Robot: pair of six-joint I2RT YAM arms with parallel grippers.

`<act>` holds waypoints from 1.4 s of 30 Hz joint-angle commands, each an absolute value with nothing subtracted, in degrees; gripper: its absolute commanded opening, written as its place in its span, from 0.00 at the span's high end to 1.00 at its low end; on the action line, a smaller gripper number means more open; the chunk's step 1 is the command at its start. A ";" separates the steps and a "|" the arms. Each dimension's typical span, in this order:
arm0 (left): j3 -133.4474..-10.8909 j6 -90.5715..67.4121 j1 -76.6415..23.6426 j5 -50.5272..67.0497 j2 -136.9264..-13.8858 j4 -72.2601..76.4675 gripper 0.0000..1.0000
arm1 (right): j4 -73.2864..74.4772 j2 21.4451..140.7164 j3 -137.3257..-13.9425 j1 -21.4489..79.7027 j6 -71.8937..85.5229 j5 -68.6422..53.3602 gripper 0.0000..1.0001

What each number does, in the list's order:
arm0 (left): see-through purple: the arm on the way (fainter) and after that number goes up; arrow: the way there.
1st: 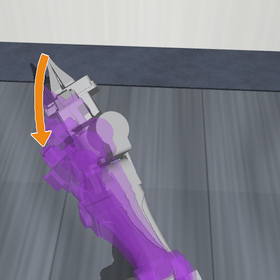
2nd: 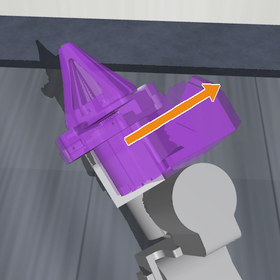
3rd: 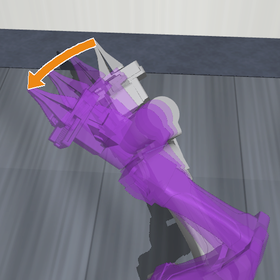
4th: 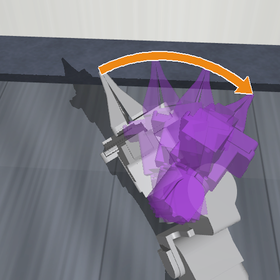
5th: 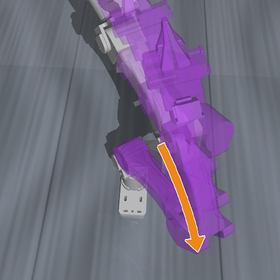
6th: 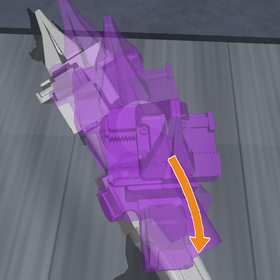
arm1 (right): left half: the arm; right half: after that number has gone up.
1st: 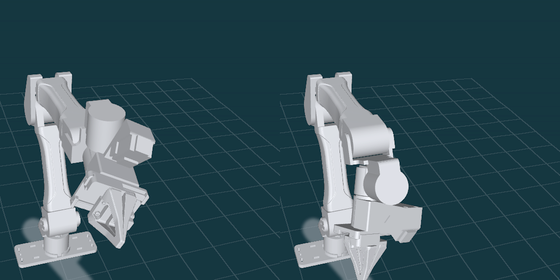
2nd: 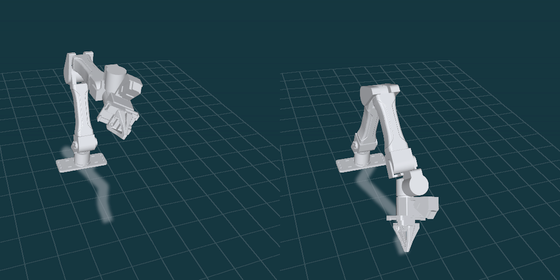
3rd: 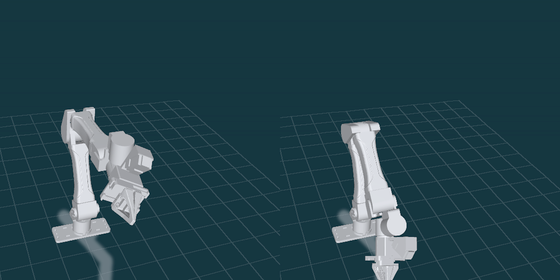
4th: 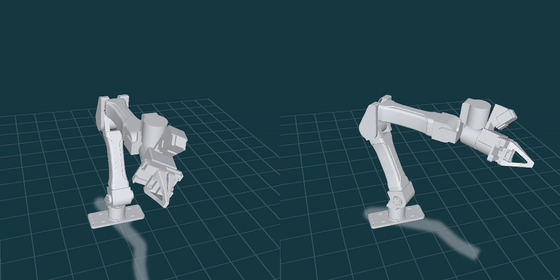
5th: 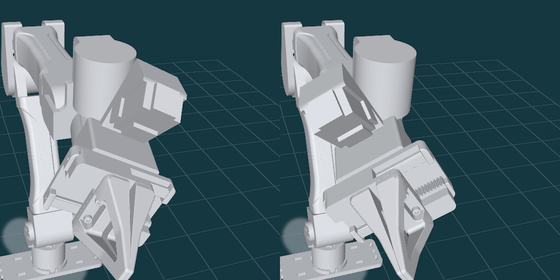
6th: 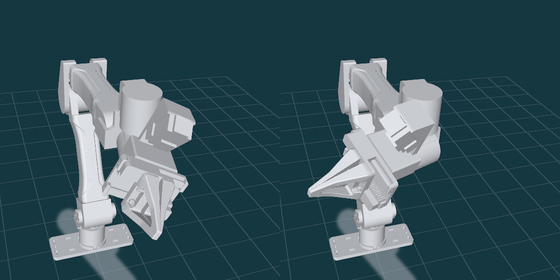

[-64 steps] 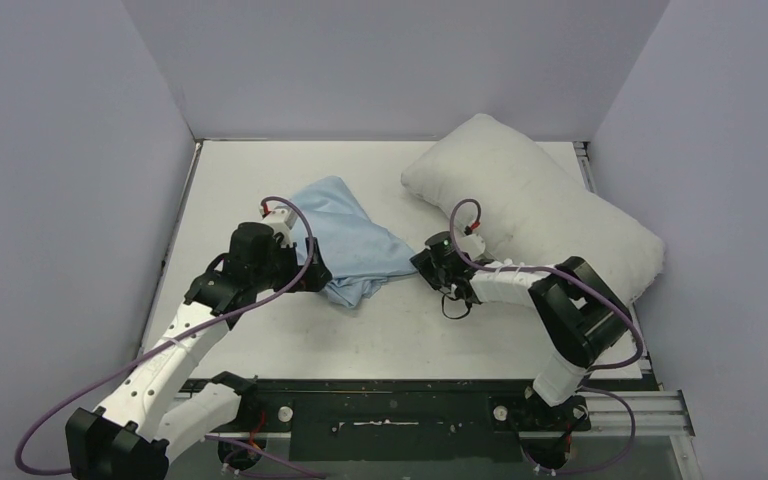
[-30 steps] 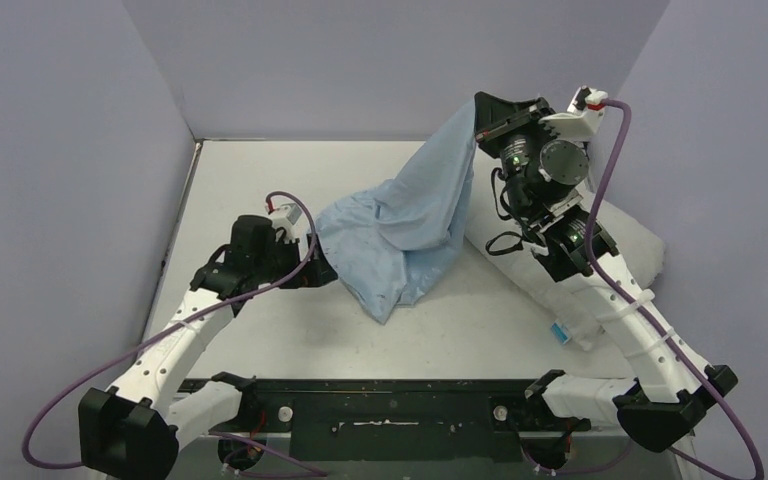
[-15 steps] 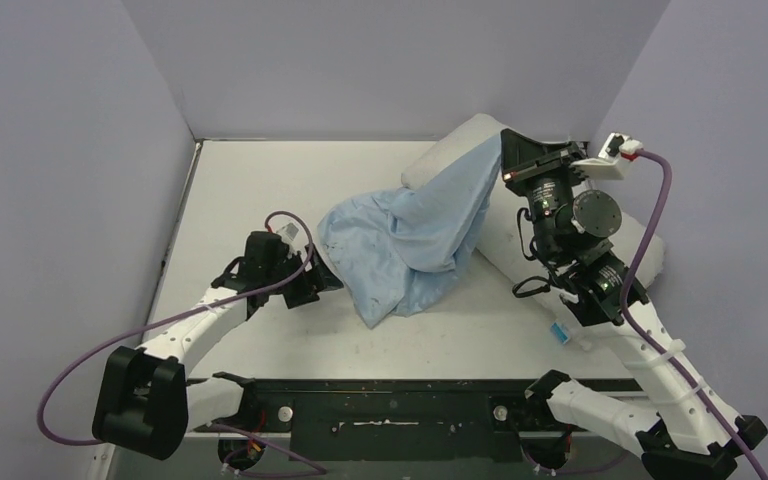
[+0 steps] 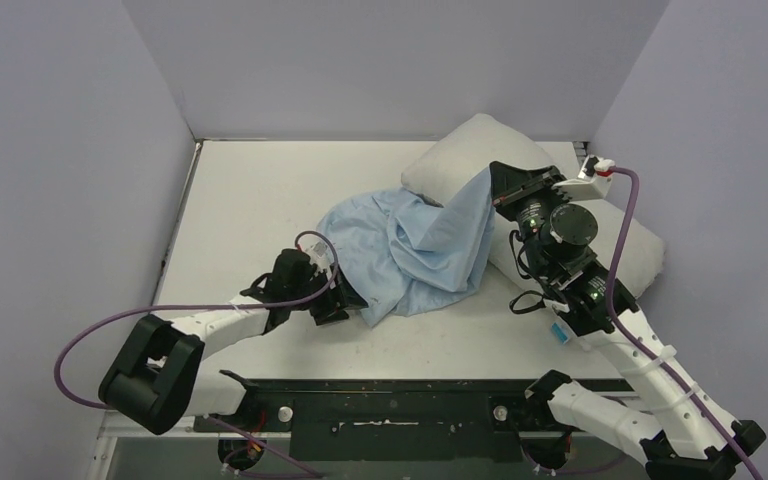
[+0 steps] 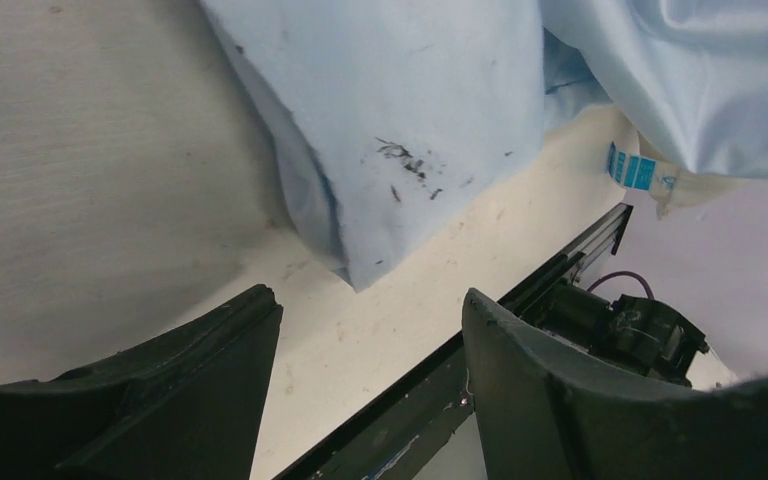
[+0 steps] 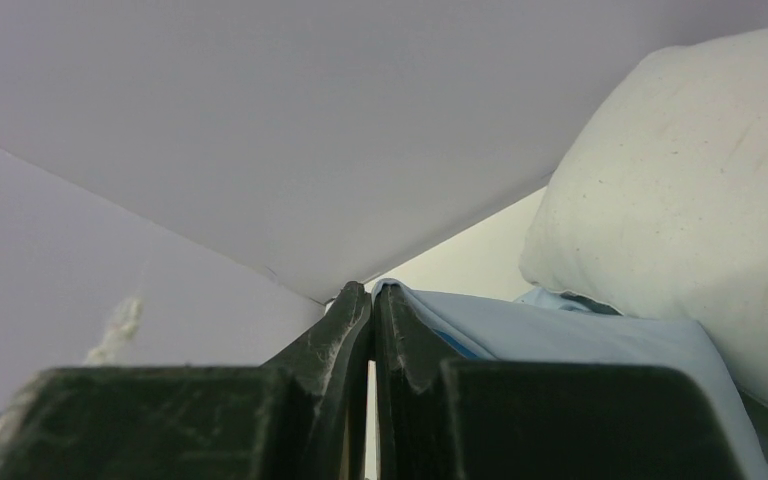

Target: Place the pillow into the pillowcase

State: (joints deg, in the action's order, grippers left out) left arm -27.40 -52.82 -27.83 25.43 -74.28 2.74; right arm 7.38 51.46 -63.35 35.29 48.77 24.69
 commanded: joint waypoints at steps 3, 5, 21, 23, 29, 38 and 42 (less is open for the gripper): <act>-25.33 -59.53 -29.67 22.29 -76.05 11.05 0.36 | 4.95 49.10 -61.17 35.24 49.41 25.40 1.00; -24.65 -61.27 -30.39 23.03 -77.17 14.10 0.36 | 5.03 49.04 -61.04 35.24 49.31 25.64 1.00; -25.79 -61.63 -33.84 20.47 -84.82 17.64 0.39 | 4.56 50.35 -60.32 35.24 49.27 24.10 1.00; -26.41 -61.08 -33.84 20.48 -85.15 17.45 0.45 | 4.57 50.45 -60.63 35.24 48.95 24.00 1.00; -30.33 -58.35 -33.68 21.92 -82.00 13.34 0.91 | 5.93 50.53 -61.77 35.24 46.94 26.57 1.00; -52.72 -41.82 -32.03 5.93 -63.68 -17.93 1.00 | 9.30 48.22 -67.53 34.98 39.03 36.81 1.00; -65.09 -35.70 -30.76 -6.02 -57.57 -29.21 1.00 | 10.19 45.45 -72.10 34.94 34.35 41.62 1.00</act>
